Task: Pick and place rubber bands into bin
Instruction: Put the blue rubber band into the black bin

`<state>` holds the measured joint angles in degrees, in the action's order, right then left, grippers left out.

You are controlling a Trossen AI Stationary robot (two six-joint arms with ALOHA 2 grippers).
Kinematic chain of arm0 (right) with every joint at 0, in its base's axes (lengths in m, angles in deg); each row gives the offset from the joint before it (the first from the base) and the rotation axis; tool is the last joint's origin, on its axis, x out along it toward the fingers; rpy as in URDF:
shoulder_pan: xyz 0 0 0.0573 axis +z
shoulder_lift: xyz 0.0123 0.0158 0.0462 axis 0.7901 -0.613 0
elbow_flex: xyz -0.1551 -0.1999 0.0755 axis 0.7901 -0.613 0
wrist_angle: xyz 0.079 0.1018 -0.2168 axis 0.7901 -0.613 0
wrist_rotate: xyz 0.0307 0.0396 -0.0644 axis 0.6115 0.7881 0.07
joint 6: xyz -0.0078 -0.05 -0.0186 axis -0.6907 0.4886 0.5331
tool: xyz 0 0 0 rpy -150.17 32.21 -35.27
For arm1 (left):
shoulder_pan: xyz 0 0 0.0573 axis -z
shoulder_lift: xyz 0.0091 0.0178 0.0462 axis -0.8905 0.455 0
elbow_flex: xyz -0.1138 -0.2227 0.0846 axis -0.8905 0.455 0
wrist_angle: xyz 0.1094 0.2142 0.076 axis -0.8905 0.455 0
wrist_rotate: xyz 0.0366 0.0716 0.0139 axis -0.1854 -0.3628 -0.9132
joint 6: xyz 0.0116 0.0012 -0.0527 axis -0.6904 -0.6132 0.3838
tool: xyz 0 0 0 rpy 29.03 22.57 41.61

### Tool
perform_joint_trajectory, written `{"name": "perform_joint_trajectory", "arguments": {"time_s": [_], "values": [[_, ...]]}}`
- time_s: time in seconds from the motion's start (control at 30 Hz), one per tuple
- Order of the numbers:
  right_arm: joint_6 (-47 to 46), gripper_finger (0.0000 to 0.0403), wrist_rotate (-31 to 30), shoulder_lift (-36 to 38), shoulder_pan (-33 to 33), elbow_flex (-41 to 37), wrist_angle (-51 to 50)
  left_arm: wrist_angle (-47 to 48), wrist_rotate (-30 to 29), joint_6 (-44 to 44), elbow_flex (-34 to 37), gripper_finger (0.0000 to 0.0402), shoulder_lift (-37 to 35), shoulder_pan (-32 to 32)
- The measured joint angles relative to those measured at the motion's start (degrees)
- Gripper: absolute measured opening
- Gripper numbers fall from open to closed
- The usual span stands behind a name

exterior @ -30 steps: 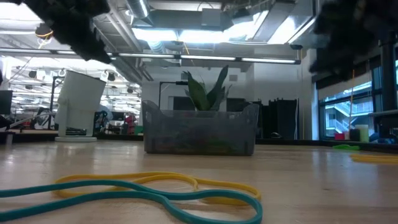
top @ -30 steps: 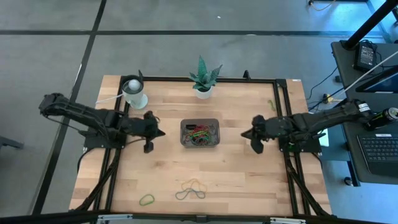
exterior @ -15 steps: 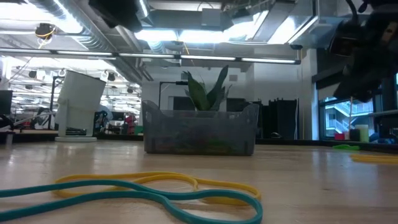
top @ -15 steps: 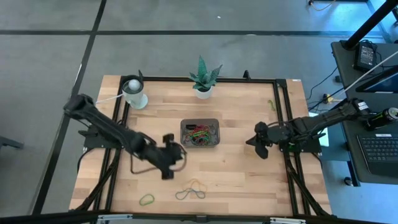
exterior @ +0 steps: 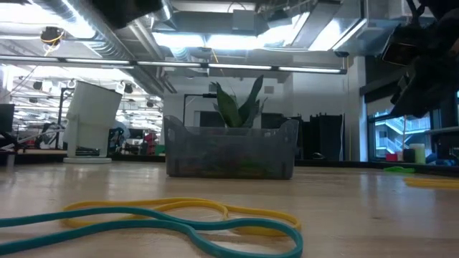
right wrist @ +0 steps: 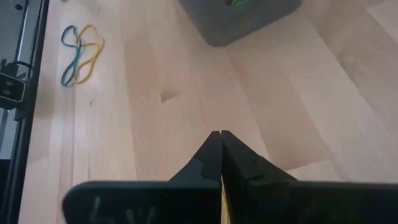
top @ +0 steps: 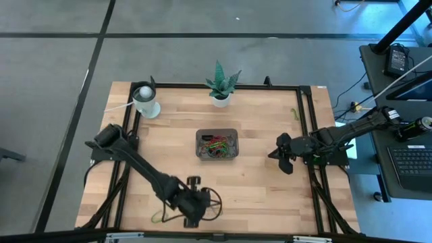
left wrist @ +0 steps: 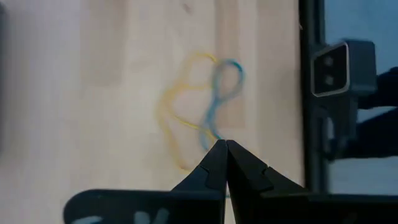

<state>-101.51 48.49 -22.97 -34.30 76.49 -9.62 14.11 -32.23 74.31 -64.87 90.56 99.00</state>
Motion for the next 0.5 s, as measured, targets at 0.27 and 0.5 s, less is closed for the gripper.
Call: {"name": "perform_joint_trajectory", "arguments": {"time_s": [0.27,0.5], "values": [[2.6,0.0000,1.8,0.0,0.0,0.0,-0.1,-0.7,5.9,21.0,-0.1,0.0033,5.0,2.4],[3.4,0.0000,1.8,0.0,0.0,0.0,-0.3,-0.6,5.6,21.8,-0.1,0.0110,8.2,3.1]]}}
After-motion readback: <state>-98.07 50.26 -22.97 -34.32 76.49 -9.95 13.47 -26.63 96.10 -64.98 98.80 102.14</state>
